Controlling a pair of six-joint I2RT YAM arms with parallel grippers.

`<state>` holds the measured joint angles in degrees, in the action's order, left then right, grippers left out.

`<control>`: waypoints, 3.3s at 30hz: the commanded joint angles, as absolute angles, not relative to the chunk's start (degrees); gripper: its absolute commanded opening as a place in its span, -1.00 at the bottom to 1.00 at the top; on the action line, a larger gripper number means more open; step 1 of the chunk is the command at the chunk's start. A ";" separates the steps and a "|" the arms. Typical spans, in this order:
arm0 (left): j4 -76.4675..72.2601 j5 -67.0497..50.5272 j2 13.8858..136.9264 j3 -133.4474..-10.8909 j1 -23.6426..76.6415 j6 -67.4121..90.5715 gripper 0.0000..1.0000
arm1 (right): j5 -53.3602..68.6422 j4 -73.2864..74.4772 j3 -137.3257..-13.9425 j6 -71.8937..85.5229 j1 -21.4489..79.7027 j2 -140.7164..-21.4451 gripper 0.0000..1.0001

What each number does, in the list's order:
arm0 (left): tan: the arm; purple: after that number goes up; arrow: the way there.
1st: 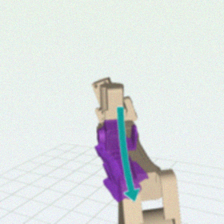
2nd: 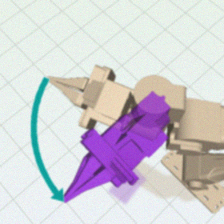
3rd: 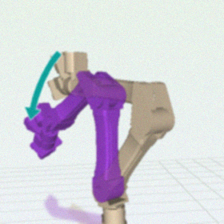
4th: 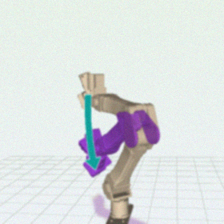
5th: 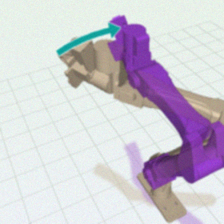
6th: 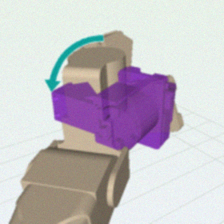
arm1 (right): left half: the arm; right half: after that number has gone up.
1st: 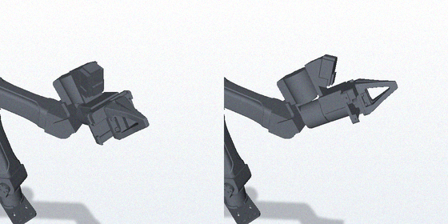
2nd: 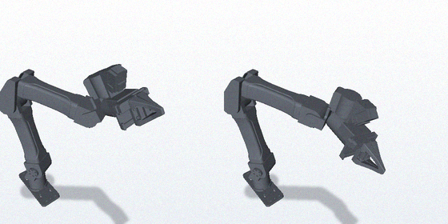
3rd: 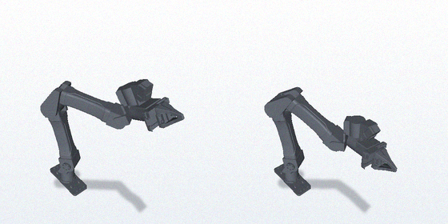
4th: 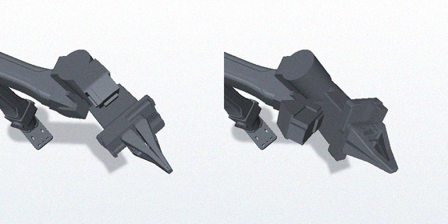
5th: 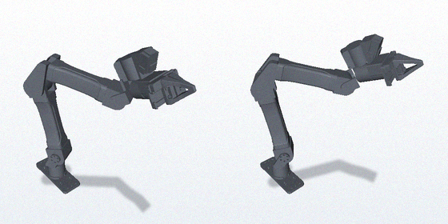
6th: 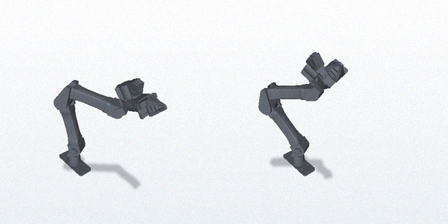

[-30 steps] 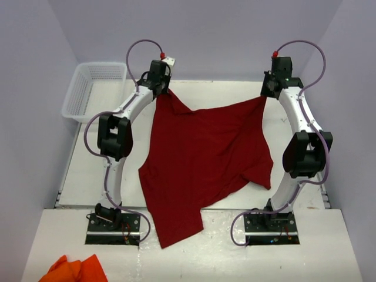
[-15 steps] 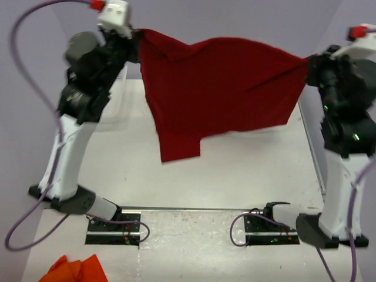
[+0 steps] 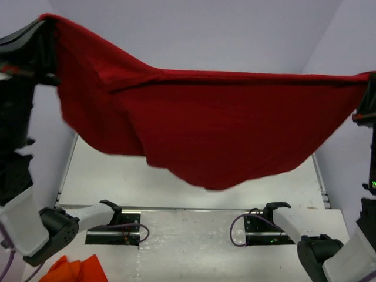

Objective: Fold and stack the t-shirts
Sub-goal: Flatten out the tshirt

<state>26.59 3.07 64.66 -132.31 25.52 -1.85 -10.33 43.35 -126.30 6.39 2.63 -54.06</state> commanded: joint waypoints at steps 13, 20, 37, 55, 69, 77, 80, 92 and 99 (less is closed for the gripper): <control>22.16 -3.15 115.02 -126.39 20.57 -11.16 -1.00 | -17.23 37.71 -110.39 1.93 -5.35 -91.62 -1.00; 15.74 -5.10 136.92 -127.97 16.97 -9.50 -1.00 | -16.79 32.18 -109.51 3.78 -9.31 -108.00 -1.00; 9.76 -5.46 119.30 -118.32 18.18 -6.49 -1.00 | -14.23 33.13 -116.37 3.61 -5.20 -108.92 -1.00; 19.43 1.76 63.55 -115.74 32.08 -4.04 -1.00 | -22.67 49.38 -129.72 -0.71 23.55 -62.94 -1.00; 23.03 11.70 95.35 -116.64 30.59 -12.92 -1.00 | -24.62 42.10 -109.00 -1.24 16.10 -79.80 -1.00; 17.86 4.22 116.51 -110.40 21.01 -12.31 -1.00 | -19.51 36.39 -104.94 -0.44 4.14 -102.64 -1.00; 13.21 5.08 122.58 -108.11 19.34 -13.01 -1.00 | -17.49 35.51 -106.25 2.11 0.36 -109.30 -1.00; 3.43 0.27 127.98 -108.81 18.19 -12.83 -1.00 | -18.70 34.71 -119.51 1.67 -3.87 -123.82 -1.00; 1.85 1.93 122.18 -106.18 19.07 -12.31 -1.00 | -18.71 35.16 -123.48 2.20 -4.04 -124.45 -1.00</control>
